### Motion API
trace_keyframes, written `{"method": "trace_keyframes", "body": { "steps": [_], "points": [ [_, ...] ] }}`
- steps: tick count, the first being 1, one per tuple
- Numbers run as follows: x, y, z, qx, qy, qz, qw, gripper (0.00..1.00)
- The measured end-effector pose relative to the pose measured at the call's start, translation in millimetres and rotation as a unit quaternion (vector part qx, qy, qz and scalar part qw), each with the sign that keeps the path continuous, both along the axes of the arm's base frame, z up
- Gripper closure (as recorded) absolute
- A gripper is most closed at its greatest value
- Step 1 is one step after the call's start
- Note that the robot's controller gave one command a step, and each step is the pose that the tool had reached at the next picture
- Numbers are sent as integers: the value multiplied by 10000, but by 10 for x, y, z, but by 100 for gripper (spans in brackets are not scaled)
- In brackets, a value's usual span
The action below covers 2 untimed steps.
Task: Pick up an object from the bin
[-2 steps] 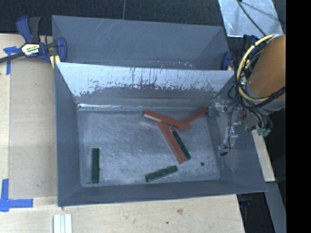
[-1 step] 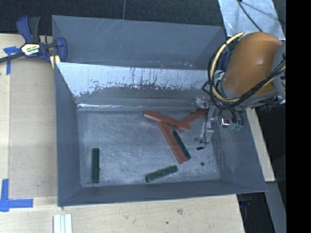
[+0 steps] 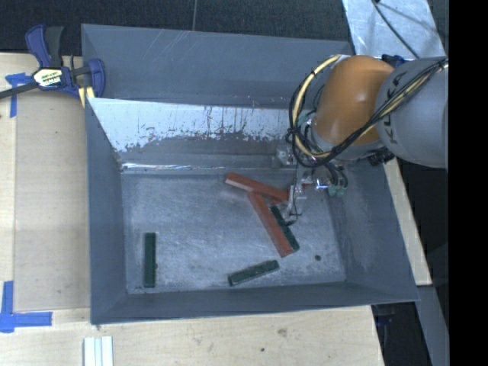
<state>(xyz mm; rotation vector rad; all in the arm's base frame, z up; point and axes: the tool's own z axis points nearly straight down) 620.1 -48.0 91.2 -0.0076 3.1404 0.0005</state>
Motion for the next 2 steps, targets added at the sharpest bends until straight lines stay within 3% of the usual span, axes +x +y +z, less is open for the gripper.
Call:
{"method": "trace_keyframes", "body": {
  "steps": [1,2],
  "points": [
    [-76,227,-185,-6,-17,-1428,9897,0],
    [-113,399,-181,-7,-24,-1277,9918,0]
  ]
}}
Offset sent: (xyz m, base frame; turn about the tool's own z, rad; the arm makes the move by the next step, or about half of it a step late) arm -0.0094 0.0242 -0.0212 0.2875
